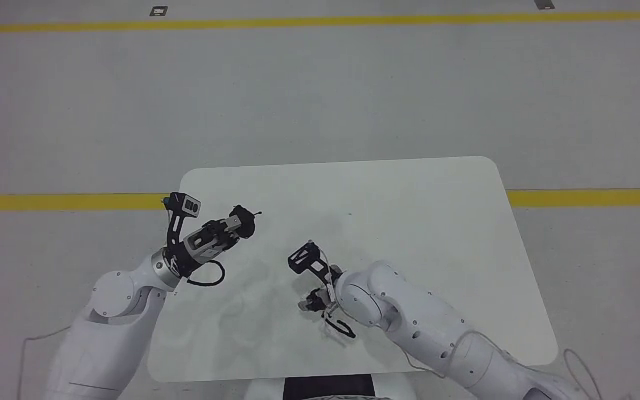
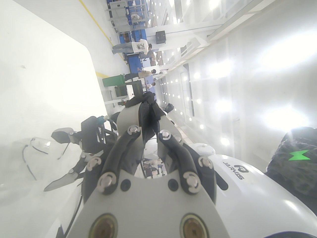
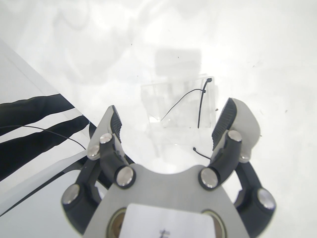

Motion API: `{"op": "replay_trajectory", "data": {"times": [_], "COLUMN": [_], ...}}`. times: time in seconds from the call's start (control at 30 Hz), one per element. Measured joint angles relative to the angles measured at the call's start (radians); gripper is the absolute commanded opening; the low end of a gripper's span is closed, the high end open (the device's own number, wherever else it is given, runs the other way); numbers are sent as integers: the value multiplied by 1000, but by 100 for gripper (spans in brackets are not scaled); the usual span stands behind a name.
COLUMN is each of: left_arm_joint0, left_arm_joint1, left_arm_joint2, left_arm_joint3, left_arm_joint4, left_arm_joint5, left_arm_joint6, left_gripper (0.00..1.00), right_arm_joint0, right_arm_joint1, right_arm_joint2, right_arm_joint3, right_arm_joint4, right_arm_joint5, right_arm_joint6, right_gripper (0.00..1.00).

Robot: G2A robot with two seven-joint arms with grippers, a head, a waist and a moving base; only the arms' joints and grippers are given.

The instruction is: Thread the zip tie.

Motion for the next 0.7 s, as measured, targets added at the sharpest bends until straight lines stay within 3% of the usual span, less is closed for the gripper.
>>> {"op": "replay_trajectory", "data": {"times": [0.4, 0.53, 0.6, 0.67, 0.7], "left_arm_joint0": [0, 0, 0, 0, 0], "left_arm_joint1": [0, 0, 0, 0, 0], "left_arm_joint2": [0, 0, 0, 0, 0], "left_arm_joint3": [0, 0, 0, 0, 0], "left_arm_joint4": [0, 0, 0, 0, 0], "left_arm_joint5": [0, 0, 0, 0, 0], "left_arm_joint6": [0, 0, 0, 0, 0], "left_gripper": [0, 0, 0, 0, 0], "right_arm_joint0": [-24, -40, -51, -65, -71], "right_arm_joint1": [-10, -9, -6, -3, -2], "right_arm_joint2": [-10, 4, 12, 22, 26], "right_arm_joint3": [13, -11, -25, -41, -48], "right_arm_joint4": [-68, -86, -98, -113, -119], "right_arm_joint5": [56, 68, 70, 72, 73], "right_arm_joint6": [9, -2, -8, -15, -18], "right_gripper": [21, 23, 38, 45, 71]}}
